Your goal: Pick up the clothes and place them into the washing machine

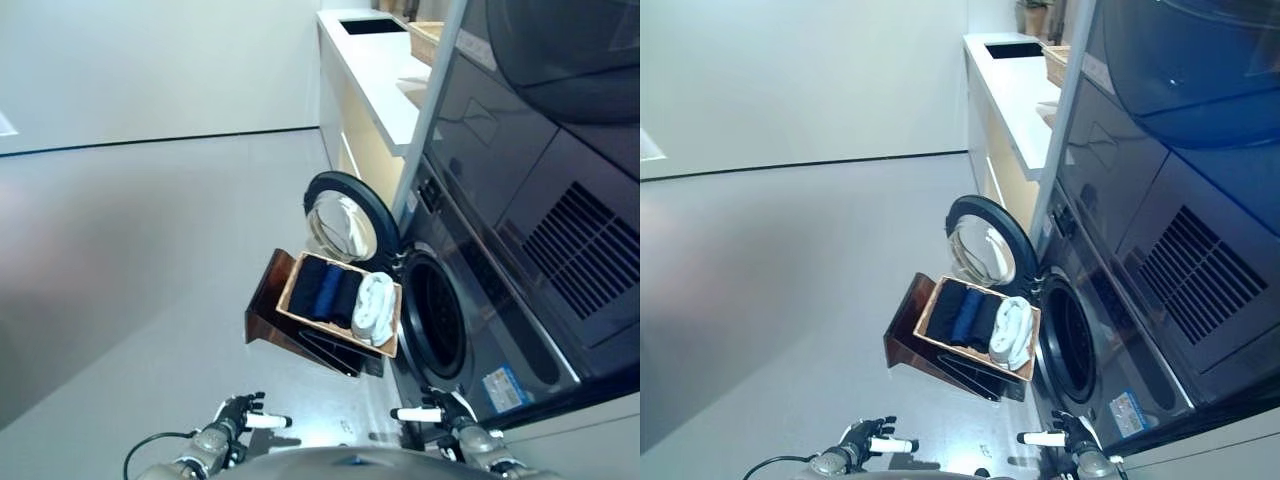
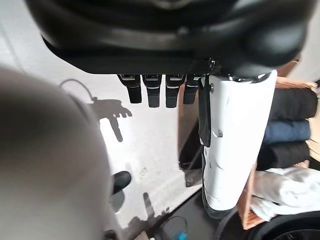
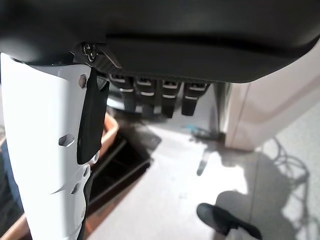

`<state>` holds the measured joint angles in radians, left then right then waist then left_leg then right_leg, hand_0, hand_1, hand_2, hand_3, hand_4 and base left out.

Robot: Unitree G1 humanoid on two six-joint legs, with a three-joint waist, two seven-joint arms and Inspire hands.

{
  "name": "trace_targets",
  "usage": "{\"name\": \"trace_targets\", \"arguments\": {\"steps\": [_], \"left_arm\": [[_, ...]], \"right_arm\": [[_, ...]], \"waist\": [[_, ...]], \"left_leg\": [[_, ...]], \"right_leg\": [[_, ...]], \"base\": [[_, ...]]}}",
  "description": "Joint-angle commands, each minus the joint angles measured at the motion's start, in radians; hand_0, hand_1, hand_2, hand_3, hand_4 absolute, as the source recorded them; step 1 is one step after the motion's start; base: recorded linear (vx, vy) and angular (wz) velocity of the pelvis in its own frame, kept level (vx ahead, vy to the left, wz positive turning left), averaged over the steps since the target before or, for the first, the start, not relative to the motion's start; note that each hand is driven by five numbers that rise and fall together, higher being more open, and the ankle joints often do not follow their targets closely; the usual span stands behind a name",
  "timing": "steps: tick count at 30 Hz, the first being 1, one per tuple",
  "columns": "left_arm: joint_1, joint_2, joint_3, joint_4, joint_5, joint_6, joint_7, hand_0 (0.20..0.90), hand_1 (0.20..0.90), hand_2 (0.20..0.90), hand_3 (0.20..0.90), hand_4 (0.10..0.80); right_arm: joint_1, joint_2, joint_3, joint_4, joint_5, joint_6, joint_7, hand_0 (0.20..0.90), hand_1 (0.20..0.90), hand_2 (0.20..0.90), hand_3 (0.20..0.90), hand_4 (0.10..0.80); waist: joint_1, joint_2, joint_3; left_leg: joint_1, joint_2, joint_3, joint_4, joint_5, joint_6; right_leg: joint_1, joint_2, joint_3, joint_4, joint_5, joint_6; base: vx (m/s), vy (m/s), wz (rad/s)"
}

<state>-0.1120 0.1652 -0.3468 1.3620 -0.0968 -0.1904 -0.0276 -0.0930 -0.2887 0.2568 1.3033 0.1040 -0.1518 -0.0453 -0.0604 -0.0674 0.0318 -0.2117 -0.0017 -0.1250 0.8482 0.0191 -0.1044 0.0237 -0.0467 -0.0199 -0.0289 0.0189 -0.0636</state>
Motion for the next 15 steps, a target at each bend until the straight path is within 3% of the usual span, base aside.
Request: {"name": "trace_targets", "arguments": {"steps": [1, 2, 5, 6, 10, 12, 15], "left_arm": [[-0.004, 0.035, 0.005, -0.028, -0.024, -0.038, 0.034, 0.900, 0.900, 0.900, 0.900, 0.800], [-0.002, 0.035, 0.009, -0.007, -0.028, -0.038, 0.043, 0.900, 0.900, 0.900, 0.900, 0.800], [0.008, 0.032, 0.010, 0.010, -0.038, -0.041, 0.052, 0.900, 0.900, 0.900, 0.900, 0.800], [0.013, 0.033, 0.010, 0.015, -0.039, -0.040, 0.057, 0.900, 0.900, 0.900, 0.900, 0.800], [0.022, 0.040, 0.015, 0.019, -0.030, -0.043, 0.055, 0.900, 0.900, 0.900, 0.900, 0.800], [0.016, 0.051, 0.016, 0.014, -0.029, -0.048, 0.051, 0.900, 0.900, 0.900, 0.900, 0.800], [0.003, 0.076, 0.028, -0.005, -0.029, -0.048, 0.052, 0.900, 0.900, 0.900, 0.900, 0.800]], "right_arm": [[-0.035, -0.031, 0.007, -0.012, 0.046, -0.045, -0.027, 0.900, 0.900, 0.900, 0.900, 0.800], [-0.045, -0.030, -0.003, -0.008, 0.075, -0.053, -0.031, 0.900, 0.900, 0.900, 0.900, 0.800], [-0.062, -0.038, -0.020, -0.028, 0.134, -0.068, -0.034, 0.900, 0.900, 0.900, 0.900, 0.800], [-0.066, -0.037, -0.024, -0.044, 0.151, -0.071, -0.032, 0.900, 0.900, 0.900, 0.900, 0.800], [-0.098, -0.027, -0.026, -0.051, 0.178, -0.072, -0.023, 0.900, 0.900, 0.900, 0.900, 0.800], [-0.107, -0.023, -0.034, -0.060, 0.187, -0.066, -0.021, 0.900, 0.900, 0.900, 0.900, 0.800], [-0.116, -0.023, -0.049, -0.063, 0.209, -0.061, -0.015, 0.900, 0.900, 0.900, 0.900, 0.800]], "waist": [[0.031, -0.001, -0.002], [0.046, 0.013, -0.005], [0.073, 0.053, -0.010], [0.077, 0.059, -0.009], [0.098, 0.064, -0.028], [0.100, 0.054, -0.036], [0.115, 0.039, -0.046]], "left_leg": [[-0.031, 0.014, 0.046, -0.177, -0.028, 0.095], [-0.048, 0.036, 0.009, -0.421, -0.010, 0.086], [-0.043, 0.059, -0.061, -0.756, 0.071, 0.046], [-0.037, 0.058, -0.062, -0.803, 0.090, 0.039], [-0.002, 0.032, -0.078, -0.800, 0.075, 0.042], [0.003, 0.026, -0.039, -0.756, 0.039, 0.049], [0.005, -0.004, 0.007, -0.702, -0.014, 0.070]], "right_leg": [[-0.019, 0.041, 0.080, -0.048, 0.036, 0.045], [0.006, 0.053, 0.105, -0.058, 0.011, 0.063], [0.042, 0.074, 0.153, -0.058, -0.037, 0.084], [0.058, 0.071, 0.165, -0.058, -0.047, 0.088], [0.091, 0.038, 0.182, -0.057, -0.070, 0.107], [0.110, -0.001, 0.183, -0.040, -0.083, 0.127], [0.114, -0.050, 0.173, 0.022, -0.092, 0.154]], "base": [[0.259, 0.054, -0.34], [0.349, 0.090, -0.40], [0.332, 0.139, -0.59], [0.290, 0.142, -0.50], [0.228, 0.154, -0.81], [0.256, 0.191, -1.00], [0.232, 0.187, -0.26]]}}
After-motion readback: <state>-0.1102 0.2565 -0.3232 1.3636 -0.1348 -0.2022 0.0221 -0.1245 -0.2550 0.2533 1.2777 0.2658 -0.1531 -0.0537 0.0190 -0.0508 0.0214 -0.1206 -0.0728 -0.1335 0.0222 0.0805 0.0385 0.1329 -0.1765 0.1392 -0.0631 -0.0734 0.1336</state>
